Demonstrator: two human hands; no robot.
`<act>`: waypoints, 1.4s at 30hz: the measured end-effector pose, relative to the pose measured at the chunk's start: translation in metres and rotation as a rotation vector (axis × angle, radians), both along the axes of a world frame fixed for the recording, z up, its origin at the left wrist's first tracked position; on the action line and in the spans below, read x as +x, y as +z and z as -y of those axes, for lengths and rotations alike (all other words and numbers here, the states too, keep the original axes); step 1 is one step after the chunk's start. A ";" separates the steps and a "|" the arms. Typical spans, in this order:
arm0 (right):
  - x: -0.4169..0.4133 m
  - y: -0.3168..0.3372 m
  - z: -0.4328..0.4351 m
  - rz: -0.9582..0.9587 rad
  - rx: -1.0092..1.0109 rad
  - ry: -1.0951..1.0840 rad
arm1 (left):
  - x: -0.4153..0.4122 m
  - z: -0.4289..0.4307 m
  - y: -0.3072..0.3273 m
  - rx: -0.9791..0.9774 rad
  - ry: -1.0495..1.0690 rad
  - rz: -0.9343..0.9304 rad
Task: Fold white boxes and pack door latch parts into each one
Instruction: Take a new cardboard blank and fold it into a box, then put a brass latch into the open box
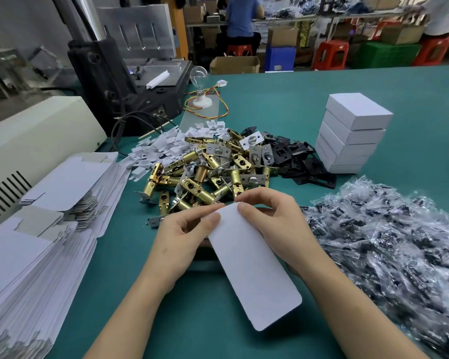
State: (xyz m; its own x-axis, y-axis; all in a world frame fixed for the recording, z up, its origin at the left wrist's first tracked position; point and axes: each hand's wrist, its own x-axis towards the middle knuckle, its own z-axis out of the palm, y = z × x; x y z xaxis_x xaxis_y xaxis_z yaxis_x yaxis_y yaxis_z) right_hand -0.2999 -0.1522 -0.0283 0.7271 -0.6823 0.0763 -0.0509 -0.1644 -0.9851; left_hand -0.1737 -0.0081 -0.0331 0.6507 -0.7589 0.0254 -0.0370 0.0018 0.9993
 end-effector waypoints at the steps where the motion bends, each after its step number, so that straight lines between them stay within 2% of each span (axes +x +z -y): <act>1: 0.000 0.000 0.000 -0.001 -0.002 0.000 | 0.000 -0.001 0.000 0.004 -0.002 -0.007; 7: 0.000 0.001 0.001 0.001 -0.035 -0.029 | 0.000 0.000 0.001 0.007 -0.041 -0.028; 13: -0.001 0.002 0.004 0.008 -0.003 -0.056 | -0.002 0.000 0.000 0.023 -0.109 -0.139; 18: -0.003 0.007 0.005 0.018 -0.029 0.052 | 0.004 -0.001 0.002 0.032 -0.061 -0.214; 20: -0.006 0.009 0.009 0.023 -0.161 0.119 | 0.009 -0.001 0.003 0.014 0.000 -0.266; 23: -0.008 0.011 0.005 0.067 -0.473 0.273 | 0.013 -0.003 0.004 0.003 0.053 -0.341; 27: -0.005 0.008 0.001 0.136 -0.558 0.220 | 0.013 -0.002 -0.002 0.064 0.121 -0.095; 29: -0.004 0.010 0.003 0.131 -0.478 0.157 | 0.012 -0.001 -0.006 0.070 0.227 0.140; 31: -0.004 0.010 0.007 0.108 -0.401 0.105 | 0.013 -0.002 -0.008 -0.052 0.230 0.329; 33: -0.005 0.010 0.009 0.077 -0.370 0.099 | 0.010 -0.005 -0.008 -0.181 0.079 0.307; 35: -0.006 0.010 0.009 0.042 -0.353 0.138 | 0.011 -0.004 -0.011 -0.162 -0.004 0.320; 37: -0.008 0.010 0.008 0.014 -0.361 0.193 | 0.011 -0.003 -0.012 -0.112 -0.002 0.373; 40: -0.009 0.013 0.008 0.009 -0.341 0.234 | 0.012 -0.003 -0.012 -0.172 -0.008 0.320; 42: -0.010 0.015 0.011 0.050 -0.278 0.183 | 0.012 -0.003 -0.012 -0.182 -0.019 0.282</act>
State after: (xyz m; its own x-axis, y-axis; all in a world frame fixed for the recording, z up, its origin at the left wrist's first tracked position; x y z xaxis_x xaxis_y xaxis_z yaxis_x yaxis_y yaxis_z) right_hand -0.3103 -0.1633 -0.0128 0.8262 -0.4887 0.2805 0.0521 -0.4295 -0.9016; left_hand -0.1619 -0.0047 -0.0447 0.5848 -0.7370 0.3389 -0.3103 0.1828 0.9329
